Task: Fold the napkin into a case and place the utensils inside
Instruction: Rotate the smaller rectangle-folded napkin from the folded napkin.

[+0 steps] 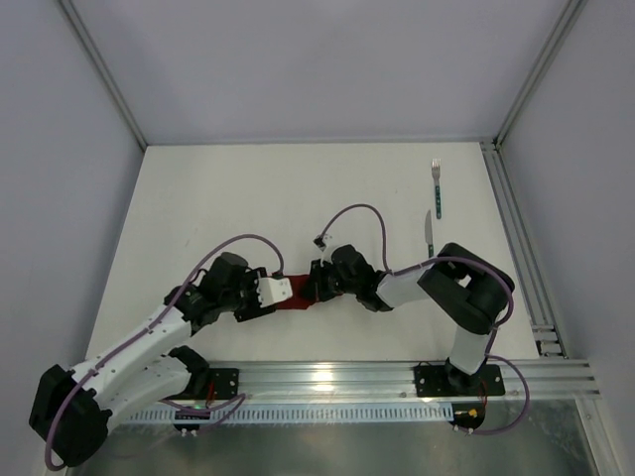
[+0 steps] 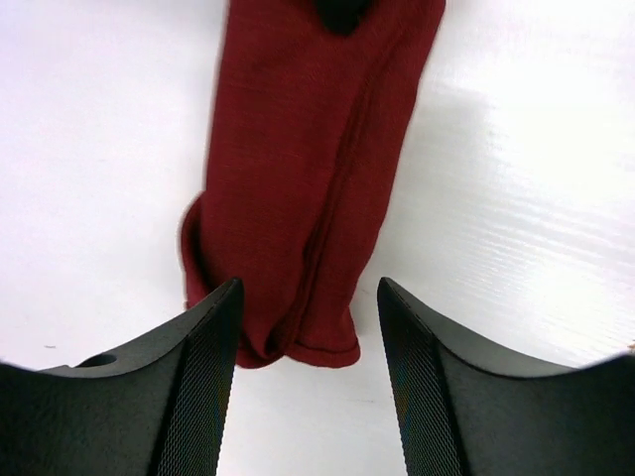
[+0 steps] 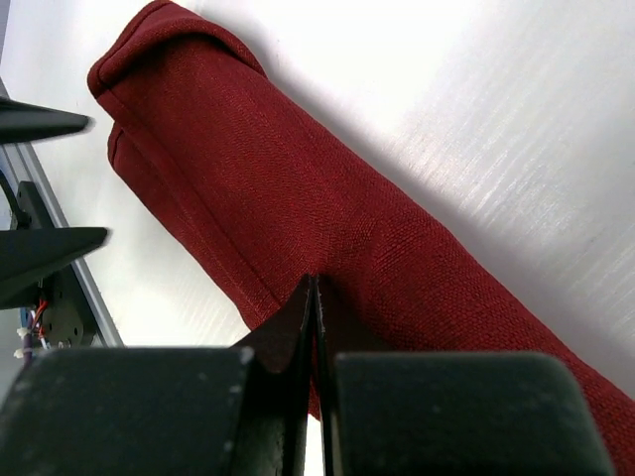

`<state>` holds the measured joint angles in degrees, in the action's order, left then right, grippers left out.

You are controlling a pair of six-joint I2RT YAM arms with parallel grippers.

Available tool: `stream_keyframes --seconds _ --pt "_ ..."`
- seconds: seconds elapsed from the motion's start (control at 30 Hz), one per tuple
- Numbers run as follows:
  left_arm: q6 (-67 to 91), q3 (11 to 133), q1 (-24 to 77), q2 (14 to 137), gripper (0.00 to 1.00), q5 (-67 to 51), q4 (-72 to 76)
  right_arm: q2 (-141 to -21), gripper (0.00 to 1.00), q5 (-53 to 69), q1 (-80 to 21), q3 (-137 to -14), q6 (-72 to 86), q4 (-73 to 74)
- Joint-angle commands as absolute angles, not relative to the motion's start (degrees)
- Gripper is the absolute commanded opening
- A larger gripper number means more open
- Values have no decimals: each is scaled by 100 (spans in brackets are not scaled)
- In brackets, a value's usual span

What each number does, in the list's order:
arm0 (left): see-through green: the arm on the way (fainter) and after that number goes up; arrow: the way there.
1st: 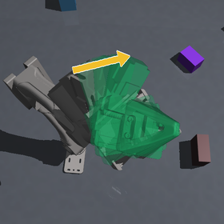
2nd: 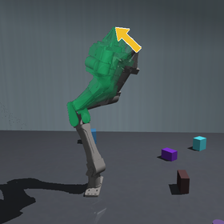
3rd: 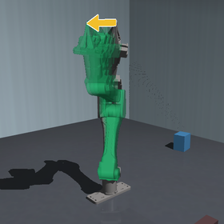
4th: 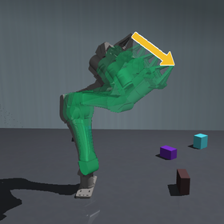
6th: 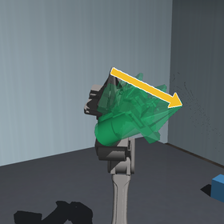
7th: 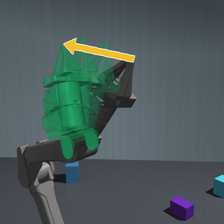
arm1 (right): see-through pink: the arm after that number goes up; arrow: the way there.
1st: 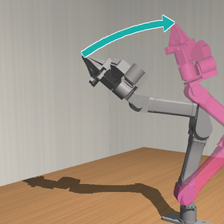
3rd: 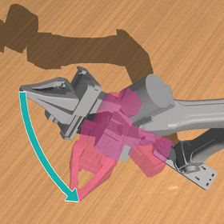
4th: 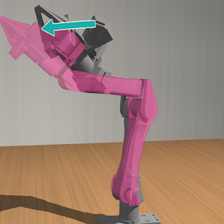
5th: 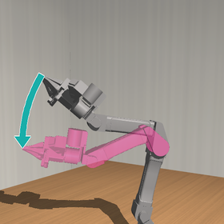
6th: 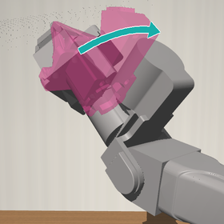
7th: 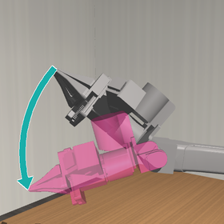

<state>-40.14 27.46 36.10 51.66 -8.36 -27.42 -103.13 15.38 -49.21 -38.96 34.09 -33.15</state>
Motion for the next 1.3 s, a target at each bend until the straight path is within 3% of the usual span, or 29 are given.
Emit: stream_keyframes --seconds 0.0,0.13,0.3,0.43,0.7,0.87,1.1,1.27 --pt "-3507 3453 3384 4992 59 -1528 -3514 -10336 4 1292 -4913 -3709 3551 -3682" --pt "-3287 3726 3191 4992 57 -1530 -3841 -10388 4 1310 -4913 -3683 3603 -3788" --pt "-3514 3525 2936 5325 54 -434 -3464 -10450 4 1362 -4913 -3604 3735 -4069" --pt "-3779 3244 2883 5948 62 158 -2972 -10476 4 1362 -4913 -3595 3797 -4166" --pt "-4253 3015 2909 6127 61 -1467 -3129 -10406 4 1371 -4904 -3621 3885 -4228" --pt "-4552 2795 2988 5529 65 -1441 -3041 -10397 4 1397 -4913 -3665 3893 -4210" --pt "-4562 3199 3322 5537 78 -1248 -2936 -10319 4 1406 -4913 -3691 3999 -4263" --pt "-4395 3261 4259 5905 87 -460 -2209 -10266 4 1415 -4904 -3683 4087 -4271"
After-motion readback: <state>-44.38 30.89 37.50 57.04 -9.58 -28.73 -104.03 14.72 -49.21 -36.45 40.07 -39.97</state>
